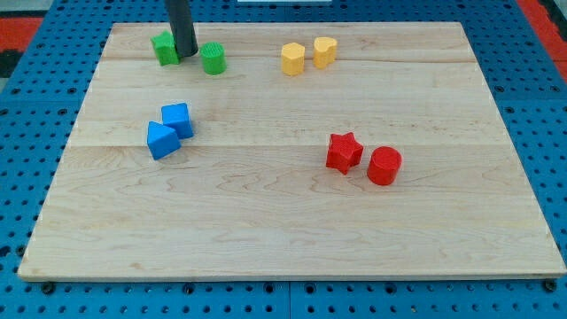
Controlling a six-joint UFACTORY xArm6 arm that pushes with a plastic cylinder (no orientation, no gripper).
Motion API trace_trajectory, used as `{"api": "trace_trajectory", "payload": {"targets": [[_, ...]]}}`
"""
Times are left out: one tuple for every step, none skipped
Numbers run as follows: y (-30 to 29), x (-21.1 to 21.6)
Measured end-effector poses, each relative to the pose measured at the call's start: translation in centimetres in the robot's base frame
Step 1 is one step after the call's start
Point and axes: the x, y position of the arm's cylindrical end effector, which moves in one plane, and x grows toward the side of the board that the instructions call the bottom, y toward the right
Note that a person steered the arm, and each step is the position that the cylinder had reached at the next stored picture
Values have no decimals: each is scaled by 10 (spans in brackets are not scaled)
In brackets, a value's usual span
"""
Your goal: Place the green circle parallel to the yellow hexagon
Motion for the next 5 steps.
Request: {"api": "trace_trajectory", "payload": {"targets": [[2, 9], [25, 35], [38, 42], [38, 32], [38, -4]]}}
